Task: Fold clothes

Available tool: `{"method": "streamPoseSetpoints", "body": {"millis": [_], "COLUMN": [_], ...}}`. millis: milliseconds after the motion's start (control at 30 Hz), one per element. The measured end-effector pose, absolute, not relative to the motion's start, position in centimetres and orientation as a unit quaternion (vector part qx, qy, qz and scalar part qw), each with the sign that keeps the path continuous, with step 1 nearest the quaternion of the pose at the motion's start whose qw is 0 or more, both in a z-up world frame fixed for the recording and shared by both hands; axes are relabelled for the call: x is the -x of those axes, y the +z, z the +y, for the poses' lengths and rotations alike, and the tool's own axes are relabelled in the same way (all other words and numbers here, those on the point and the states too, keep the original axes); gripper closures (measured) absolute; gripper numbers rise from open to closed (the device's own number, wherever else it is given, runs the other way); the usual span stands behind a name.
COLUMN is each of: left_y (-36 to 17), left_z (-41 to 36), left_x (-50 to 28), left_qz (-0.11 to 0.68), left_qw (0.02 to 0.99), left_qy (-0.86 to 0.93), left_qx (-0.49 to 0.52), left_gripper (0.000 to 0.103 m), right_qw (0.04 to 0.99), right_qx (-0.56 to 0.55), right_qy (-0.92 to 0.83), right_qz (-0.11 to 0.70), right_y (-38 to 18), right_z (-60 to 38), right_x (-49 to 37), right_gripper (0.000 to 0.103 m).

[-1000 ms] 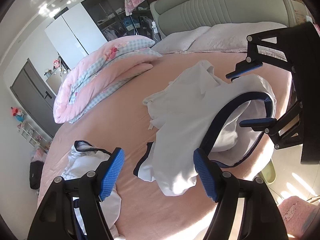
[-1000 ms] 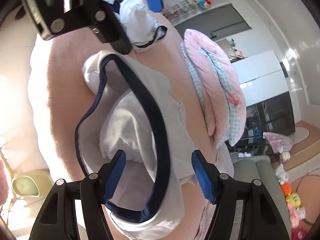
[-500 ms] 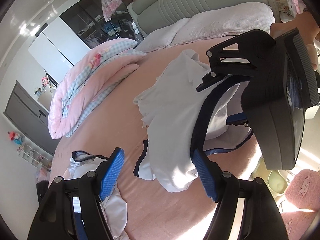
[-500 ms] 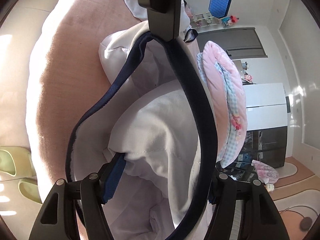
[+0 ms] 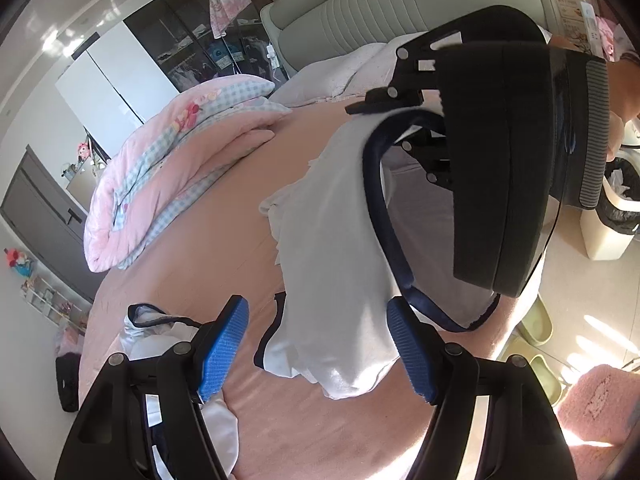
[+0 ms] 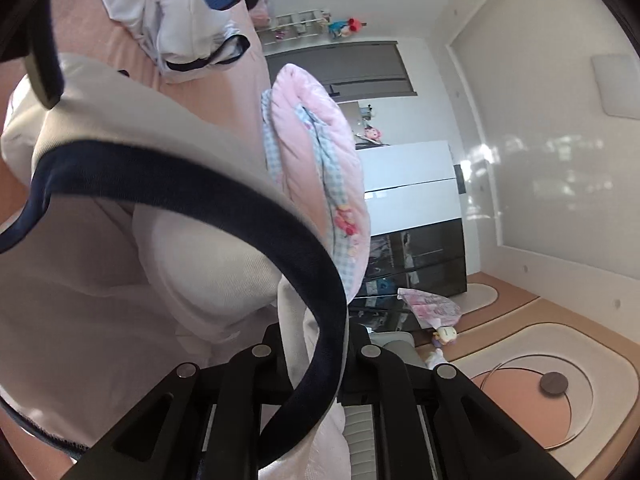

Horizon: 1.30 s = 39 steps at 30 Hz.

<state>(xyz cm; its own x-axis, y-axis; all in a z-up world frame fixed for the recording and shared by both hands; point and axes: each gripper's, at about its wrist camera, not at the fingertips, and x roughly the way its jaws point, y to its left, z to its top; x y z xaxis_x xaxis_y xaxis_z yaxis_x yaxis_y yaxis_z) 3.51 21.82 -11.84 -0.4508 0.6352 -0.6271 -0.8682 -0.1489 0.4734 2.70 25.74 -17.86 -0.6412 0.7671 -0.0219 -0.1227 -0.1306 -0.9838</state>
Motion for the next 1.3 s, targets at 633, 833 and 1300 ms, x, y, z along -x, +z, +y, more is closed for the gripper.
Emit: {"method": "streamPoseSetpoints", "body": {"millis": [633,833,1300], "left_y": [-12.1,-10.9,-11.8], "left_z": [21.2,20.7,19.5], "left_x": [-3.2,-2.8,-1.3], "left_qz": [0.342,0.234,-0.055], "left_qw": [0.515,0.509,0.486], "left_qy": [0.757,0.778,0.763], "left_qx": [0.210,0.284,0.423], "left_gripper": [0.033,0.033,0.033], "right_qw": [0.205,0.228,0.231], "right_qx": [0.413,0.417,0.383], "right_qy": [0.732,0.806,0.888], "right_qz": [-0.501,-0.352,0.107], "right_y": [-21.8,-17.2,-12.3], "right_z": [23.8,23.7,28.4], "right_x": [-6.7,-9.6,-16.1], "right_gripper": [0.055,0.036,0.036]}}
